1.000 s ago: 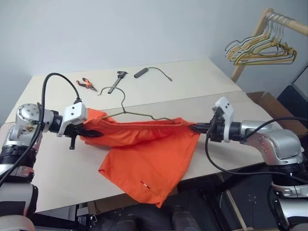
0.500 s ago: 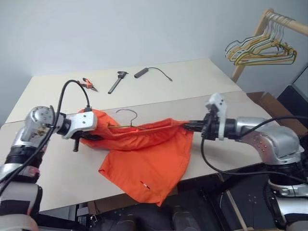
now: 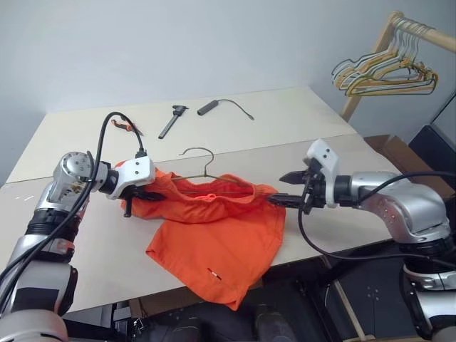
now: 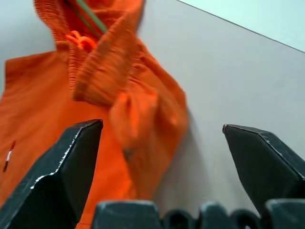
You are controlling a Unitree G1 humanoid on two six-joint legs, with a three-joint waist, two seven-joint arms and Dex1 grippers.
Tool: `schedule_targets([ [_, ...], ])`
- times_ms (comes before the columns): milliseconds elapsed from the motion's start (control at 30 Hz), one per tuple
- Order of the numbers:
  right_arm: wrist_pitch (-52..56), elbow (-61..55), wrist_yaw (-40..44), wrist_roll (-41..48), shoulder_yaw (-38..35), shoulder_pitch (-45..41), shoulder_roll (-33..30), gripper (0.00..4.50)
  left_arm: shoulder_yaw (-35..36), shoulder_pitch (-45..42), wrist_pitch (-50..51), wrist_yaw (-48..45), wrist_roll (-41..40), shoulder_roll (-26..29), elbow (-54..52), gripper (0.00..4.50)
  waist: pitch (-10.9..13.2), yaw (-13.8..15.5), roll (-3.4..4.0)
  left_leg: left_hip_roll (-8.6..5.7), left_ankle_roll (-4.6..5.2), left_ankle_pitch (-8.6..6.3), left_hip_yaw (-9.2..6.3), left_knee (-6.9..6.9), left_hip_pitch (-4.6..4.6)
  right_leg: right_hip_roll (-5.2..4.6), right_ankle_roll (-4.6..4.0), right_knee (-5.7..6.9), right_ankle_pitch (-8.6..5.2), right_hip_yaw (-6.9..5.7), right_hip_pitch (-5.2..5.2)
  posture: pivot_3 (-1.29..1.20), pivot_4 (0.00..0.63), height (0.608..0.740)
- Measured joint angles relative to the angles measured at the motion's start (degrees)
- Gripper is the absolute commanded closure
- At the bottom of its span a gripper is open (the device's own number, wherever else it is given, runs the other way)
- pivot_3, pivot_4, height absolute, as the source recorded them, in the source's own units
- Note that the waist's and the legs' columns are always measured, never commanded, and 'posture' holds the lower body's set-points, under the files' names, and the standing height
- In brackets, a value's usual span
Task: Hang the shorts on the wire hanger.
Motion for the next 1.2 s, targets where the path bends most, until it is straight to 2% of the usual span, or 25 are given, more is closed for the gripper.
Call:
schedule_targets([
  [200, -0.83, -0.07, 1.25, 1.14, -2.37, -7.67, 2.75, 0.01, 0.00, -0.01, 0.00, -0.82, -0.06, -0.11, 0.02, 4.50, -0.02, -0.14, 0.00, 0.02, 0.00, 0.00, 0.00, 0.00, 0.03, 0.01, 0.00, 0.00, 0.00, 0.00, 0.01, -0.13, 0.011, 0.740],
  [333, -1.31, 0.68, 1.95, 0.61, 3.38, -13.04, 9.38, 0.01, 0.00, -0.18, -0.10, -0.96, -0.02, -0.28, 0.14, 4.50, -0.04, -0.55, 0.02, 0.00, 0.00, 0.00, -0.01, 0.00, 0.01, 0.01, 0.00, 0.03, 0.00, 0.01, -0.02, -0.13, 0.011, 0.740],
  [467, -2.64, 4.80, 2.07, -4.23, 11.28, -17.35, 13.80, 0.01, 0.00, -0.50, -0.14, -1.22, -0.01, -0.38, 0.46, 4.50, -0.06, -0.91, 0.01, -0.08, -0.01, 0.01, -0.05, 0.02, -0.03, -0.07, 0.03, 0.04, 0.02, -0.03, -0.02, -0.13, 0.013, 0.740],
  [567, -4.17, 9.65, 1.76, -8.26, 15.12, -19.36, 17.11, 0.63, 0.00, -0.56, -0.15, -1.35, -0.01, -0.38, 0.78, 4.50, -0.07, -1.18, 0.01, -0.10, -0.02, 0.01, -0.05, 0.01, -0.05, -0.08, 0.03, 0.05, 0.03, -0.02, -0.06, -0.12, 0.014, 0.740],
  [933, -7.77, 12.96, 4.80, -11.38, 16.23, -21.53, 20.86, 4.48, 0.01, -0.56, -0.24, -1.70, -0.01, -0.34, 0.85, 4.50, -0.09, -1.97, 0.03, -0.10, -0.03, 0.01, -0.10, 0.00, -0.04, -0.06, 0.03, 0.08, 0.03, -0.01, -0.09, -0.12, 0.020, 0.740],
  [1200, -11.63, 13.99, 7.56, -14.11, 16.64, -21.53, 21.02, 4.48, 0.01, -0.56, -0.85, -2.14, 0.00, -0.31, 1.07, 4.50, -0.09, -2.57, 0.03, -0.11, -0.03, 0.02, -0.12, 0.00, -0.04, -0.07, 0.04, 0.09, 0.03, -0.01, -0.08, -0.12, 0.018, 0.740],
])
